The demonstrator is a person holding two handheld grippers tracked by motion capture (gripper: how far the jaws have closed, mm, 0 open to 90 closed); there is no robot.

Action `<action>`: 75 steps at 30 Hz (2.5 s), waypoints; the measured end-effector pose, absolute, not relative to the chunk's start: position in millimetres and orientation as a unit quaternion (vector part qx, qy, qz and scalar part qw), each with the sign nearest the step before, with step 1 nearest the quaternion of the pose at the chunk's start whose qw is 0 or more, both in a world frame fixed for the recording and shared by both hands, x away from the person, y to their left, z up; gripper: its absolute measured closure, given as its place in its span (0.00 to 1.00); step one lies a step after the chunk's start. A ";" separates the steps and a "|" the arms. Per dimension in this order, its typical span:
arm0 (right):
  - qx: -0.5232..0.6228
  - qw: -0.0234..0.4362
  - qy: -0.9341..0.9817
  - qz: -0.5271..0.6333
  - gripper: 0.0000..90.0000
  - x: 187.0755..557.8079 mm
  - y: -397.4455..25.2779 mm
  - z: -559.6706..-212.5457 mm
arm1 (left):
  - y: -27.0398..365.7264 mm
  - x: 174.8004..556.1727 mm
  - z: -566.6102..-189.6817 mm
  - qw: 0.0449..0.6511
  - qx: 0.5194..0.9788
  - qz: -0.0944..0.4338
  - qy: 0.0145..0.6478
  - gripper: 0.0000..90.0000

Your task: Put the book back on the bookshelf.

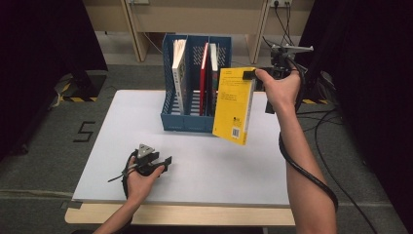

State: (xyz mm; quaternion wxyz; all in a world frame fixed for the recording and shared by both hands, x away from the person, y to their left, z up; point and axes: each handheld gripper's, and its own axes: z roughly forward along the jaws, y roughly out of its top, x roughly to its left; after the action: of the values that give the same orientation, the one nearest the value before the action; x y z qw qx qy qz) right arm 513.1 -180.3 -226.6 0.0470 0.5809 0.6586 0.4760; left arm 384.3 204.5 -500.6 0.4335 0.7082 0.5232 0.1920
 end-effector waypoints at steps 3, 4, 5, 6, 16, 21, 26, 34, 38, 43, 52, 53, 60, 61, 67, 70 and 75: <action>0.580 0.047 0.657 0.479 0.85 514.5 -179.5 -224.7 | 204.6 384.3 -500.5 0.433 0.708 0.191 0.524 0.43; 0.580 0.050 0.657 0.478 0.85 515.1 -178.8 -224.2 | 204.7 384.3 -500.5 0.434 0.708 0.191 0.524 0.43; 0.581 0.051 0.657 0.477 0.85 515.5 -178.2 -223.6 | 204.9 384.2 -500.5 0.434 0.708 0.191 0.523 0.43; 0.581 0.051 0.658 0.477 0.85 516.1 -178.1 -223.2 | 205.0 384.2 -500.5 0.434 0.708 0.191 0.523 0.43; 0.580 0.052 0.653 0.484 0.85 517.0 -178.7 -214.1 | 205.2 384.0 -500.2 0.433 0.709 0.191 0.523 0.43; 0.578 0.058 0.651 0.488 0.85 519.0 -179.6 -210.3 | 204.9 384.1 -500.2 0.432 0.709 0.190 0.523 0.43; 0.579 0.060 0.650 0.489 0.85 521.2 -178.7 -210.1 | 205.1 384.0 -500.2 0.433 0.709 0.190 0.523 0.43; 0.584 0.060 0.645 0.490 0.85 526.3 -178.3 -211.4 | 205.3 384.0 -500.2 0.433 0.709 0.190 0.524 0.43; 0.585 0.065 0.641 0.493 0.85 528.2 -179.3 -211.1 | 204.9 384.0 -500.2 0.433 0.709 0.190 0.523 0.43; 0.583 0.073 0.639 0.496 0.85 529.9 -179.2 -208.9 | 205.1 384.1 -500.2 0.433 0.709 0.190 0.523 0.43; 0.584 0.080 0.634 0.501 0.85 534.7 -177.5 -205.6 | 205.2 384.1 -500.3 0.433 0.709 0.189 0.523 0.43; 0.585 0.080 0.633 0.501 0.85 535.5 -177.5 -205.5 | 205.2 384.1 -500.3 0.433 0.709 0.189 0.523 0.43; 0.589 0.086 0.626 0.504 0.85 540.7 -179.1 -205.1 | 205.4 384.1 -500.3 0.433 0.709 0.189 0.524 0.43; 0.588 0.087 0.627 0.504 0.85 541.2 -179.0 -204.8 | 205.3 384.2 -500.4 0.434 0.709 0.189 0.524 0.43; 0.587 0.091 0.623 0.509 0.85 544.1 -176.5 -203.3 | 205.4 384.1 -500.3 0.434 0.708 0.189 0.524 0.43; 0.587 0.092 0.623 0.509 0.85 545.4 -174.8 -202.7 | 205.7 384.2 -500.4 0.435 0.707 0.188 0.525 0.43; 0.587 0.101 0.622 0.508 0.85 547.9 -172.5 -202.1 | 206.0 384.0 -500.4 0.436 0.707 0.188 0.525 0.43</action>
State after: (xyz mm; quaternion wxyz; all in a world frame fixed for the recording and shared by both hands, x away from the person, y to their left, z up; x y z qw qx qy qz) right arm 547.9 -172.5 -202.1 0.1014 0.5866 0.6223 0.5083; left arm 384.0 206.0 -500.4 0.4359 0.7066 0.5249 0.1876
